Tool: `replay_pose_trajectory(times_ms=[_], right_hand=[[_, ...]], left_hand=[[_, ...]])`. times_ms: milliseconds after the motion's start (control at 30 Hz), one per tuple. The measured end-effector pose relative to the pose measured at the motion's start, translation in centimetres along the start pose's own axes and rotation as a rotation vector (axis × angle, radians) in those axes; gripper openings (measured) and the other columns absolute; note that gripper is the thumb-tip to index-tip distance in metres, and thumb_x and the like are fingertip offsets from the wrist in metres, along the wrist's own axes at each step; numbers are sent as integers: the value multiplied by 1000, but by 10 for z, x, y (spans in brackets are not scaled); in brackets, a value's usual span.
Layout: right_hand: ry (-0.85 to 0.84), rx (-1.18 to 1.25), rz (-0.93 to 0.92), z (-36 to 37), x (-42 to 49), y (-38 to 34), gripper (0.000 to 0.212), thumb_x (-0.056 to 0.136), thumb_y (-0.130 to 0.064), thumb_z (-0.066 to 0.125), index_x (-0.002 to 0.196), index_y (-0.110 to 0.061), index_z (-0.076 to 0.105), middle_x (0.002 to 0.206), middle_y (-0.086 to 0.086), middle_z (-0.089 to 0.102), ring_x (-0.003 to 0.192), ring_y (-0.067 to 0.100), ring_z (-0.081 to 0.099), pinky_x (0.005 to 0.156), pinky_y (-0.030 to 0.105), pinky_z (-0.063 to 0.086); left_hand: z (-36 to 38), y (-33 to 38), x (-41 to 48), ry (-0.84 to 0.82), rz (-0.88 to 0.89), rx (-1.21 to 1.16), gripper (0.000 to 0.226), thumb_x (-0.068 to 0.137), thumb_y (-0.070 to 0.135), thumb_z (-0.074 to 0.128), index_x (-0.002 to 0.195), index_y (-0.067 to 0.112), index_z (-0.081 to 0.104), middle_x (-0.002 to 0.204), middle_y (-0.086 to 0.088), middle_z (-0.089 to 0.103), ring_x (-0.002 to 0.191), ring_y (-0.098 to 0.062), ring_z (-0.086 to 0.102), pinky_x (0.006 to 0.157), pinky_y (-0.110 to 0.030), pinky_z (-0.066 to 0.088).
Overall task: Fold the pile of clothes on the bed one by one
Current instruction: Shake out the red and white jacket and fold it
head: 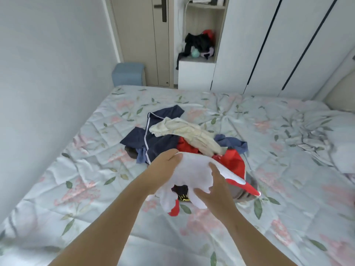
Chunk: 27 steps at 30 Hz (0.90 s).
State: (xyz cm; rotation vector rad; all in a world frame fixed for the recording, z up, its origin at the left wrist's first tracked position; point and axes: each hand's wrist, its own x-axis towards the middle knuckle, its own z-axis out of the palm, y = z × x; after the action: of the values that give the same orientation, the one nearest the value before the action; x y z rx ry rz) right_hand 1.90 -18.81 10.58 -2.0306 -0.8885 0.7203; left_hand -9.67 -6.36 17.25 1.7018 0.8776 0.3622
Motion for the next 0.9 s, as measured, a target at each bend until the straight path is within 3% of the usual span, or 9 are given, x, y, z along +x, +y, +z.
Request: replay_pose_trajectory(times_ms=[133, 233, 300, 467, 533, 600, 700, 800, 900], right_hand=[[67, 76, -98, -37, -21, -14, 83, 83, -19, 71, 147, -31, 21, 147, -7, 33, 129, 14, 39, 109, 34, 35], [5, 20, -135, -56, -38, -16, 52, 87, -23, 67, 133, -33, 46, 123, -5, 49, 94, 7, 48, 84, 14, 41], [-88, -30, -128, -60, -48, -12, 30, 89, -28, 64, 118, -33, 58, 111, -5, 56, 89, 6, 51, 68, 3, 38], [-135, 36, -24, -49, -66, 20, 24, 91, -21, 60, 114, -27, 58, 99, 1, 57, 76, 6, 53, 54, 6, 38], [-167, 39, 14, -45, -72, 31, 27, 91, -18, 59, 118, -23, 56, 97, 1, 55, 72, 4, 51, 53, 5, 38], [-178, 13, 23, -43, -74, 40, 32, 91, -18, 59, 122, -21, 55, 101, 0, 53, 79, 7, 52, 57, 5, 38], [-188, -25, 17, -44, -73, 46, 39, 90, -19, 59, 128, -22, 52, 107, -2, 52, 94, 10, 52, 66, 11, 38], [-245, -6, -7, -44, -70, 41, 46, 89, -15, 60, 132, -24, 45, 112, -5, 49, 101, 9, 49, 62, 3, 37], [-116, -31, -194, -43, -57, 31, 56, 80, -10, 63, 132, -18, 45, 115, -4, 55, 109, 18, 56, 76, 9, 45]], left_hand=[[10, 45, -39, 83, 30, -317, 23, 97, 26, 47, 77, 18, 54, 85, -9, 45, 82, -23, 39, 77, -36, 33], [20, 59, -59, 161, 18, -397, 20, 99, 25, 45, 85, 21, 59, 97, -8, 55, 92, -24, 51, 91, -42, 43], [25, 55, -69, 227, -10, -464, 16, 99, 27, 47, 92, 25, 61, 106, -6, 60, 102, -25, 55, 100, -43, 41], [44, 8, -86, 364, -159, -311, 19, 95, 34, 46, 92, 18, 57, 96, -7, 56, 90, -22, 52, 87, -38, 44], [54, -12, -92, 365, -192, -234, 24, 95, 32, 44, 85, 12, 54, 90, -11, 52, 80, -21, 48, 75, -34, 42], [63, -25, -98, 341, -204, -137, 27, 99, 27, 39, 85, 8, 50, 85, -9, 46, 75, -19, 44, 66, -29, 36], [65, -29, -102, 324, -161, -92, 28, 100, 26, 38, 87, 4, 50, 82, -9, 43, 73, -17, 41, 65, -27, 34], [55, -13, -102, 323, -78, -40, 30, 99, 26, 43, 85, 1, 52, 78, -6, 44, 71, -15, 42, 66, -27, 36], [43, 20, -110, 215, 89, -30, 33, 96, 22, 51, 68, 6, 46, 63, 5, 39, 56, -5, 38, 56, -15, 33]])
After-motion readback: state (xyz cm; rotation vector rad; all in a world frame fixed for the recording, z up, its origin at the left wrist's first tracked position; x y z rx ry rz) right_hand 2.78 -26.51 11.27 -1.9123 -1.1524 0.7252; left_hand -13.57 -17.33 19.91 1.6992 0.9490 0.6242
